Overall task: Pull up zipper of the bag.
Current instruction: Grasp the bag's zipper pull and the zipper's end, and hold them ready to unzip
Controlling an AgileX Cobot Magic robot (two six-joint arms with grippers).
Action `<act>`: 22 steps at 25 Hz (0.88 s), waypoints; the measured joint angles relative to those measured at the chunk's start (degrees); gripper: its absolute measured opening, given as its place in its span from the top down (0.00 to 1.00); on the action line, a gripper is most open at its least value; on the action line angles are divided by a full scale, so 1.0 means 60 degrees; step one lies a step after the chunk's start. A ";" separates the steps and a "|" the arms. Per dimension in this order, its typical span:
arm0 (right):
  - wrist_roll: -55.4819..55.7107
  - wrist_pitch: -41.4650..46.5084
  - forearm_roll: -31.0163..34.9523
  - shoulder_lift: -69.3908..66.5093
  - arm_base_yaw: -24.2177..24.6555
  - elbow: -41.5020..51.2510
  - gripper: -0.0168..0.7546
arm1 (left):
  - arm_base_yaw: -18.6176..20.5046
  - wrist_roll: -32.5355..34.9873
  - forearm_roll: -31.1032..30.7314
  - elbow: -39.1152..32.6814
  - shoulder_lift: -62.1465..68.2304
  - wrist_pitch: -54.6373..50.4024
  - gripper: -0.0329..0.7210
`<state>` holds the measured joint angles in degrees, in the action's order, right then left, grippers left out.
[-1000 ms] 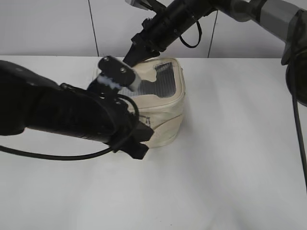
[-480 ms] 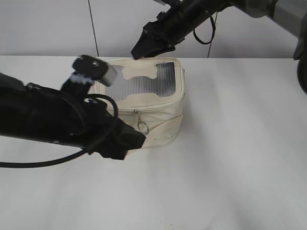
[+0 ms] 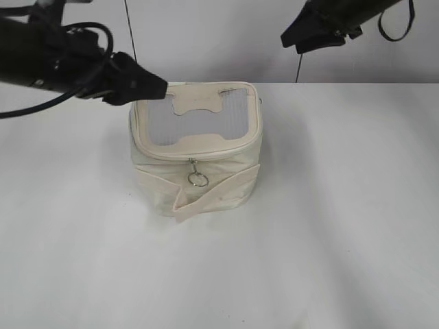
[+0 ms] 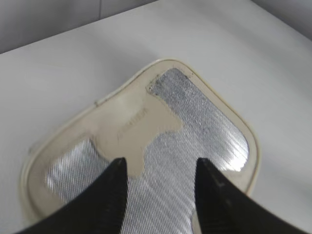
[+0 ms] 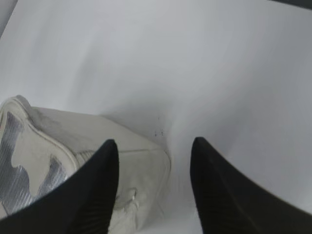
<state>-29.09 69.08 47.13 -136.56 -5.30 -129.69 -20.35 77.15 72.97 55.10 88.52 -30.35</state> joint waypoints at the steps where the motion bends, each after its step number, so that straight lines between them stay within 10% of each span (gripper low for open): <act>1: -0.0278 0.0000 0.0232 0.0196 0.0182 0.0635 0.48 | 0.0042 -0.0251 -0.0567 0.0632 0.0585 -0.0430 0.49; 11: -0.7342 -0.3738 0.4367 0.3830 0.0844 0.9758 0.52 | 0.0062 -0.2688 -0.3582 0.7960 0.5346 -0.3816 0.42; 16: -1.0776 -0.4180 0.6967 0.4037 0.0814 1.1149 0.46 | -0.0035 -0.2972 -0.4695 0.9363 0.6488 -0.5237 0.41; 22: -1.1858 -0.4056 0.7587 0.3955 0.0795 1.1201 0.40 | -0.0066 -0.3001 -0.5223 0.9519 0.6649 -0.5619 0.41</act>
<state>-100.24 44.75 92.65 -112.83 -0.53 -62.48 -20.75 59.15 41.64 112.21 128.41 -64.06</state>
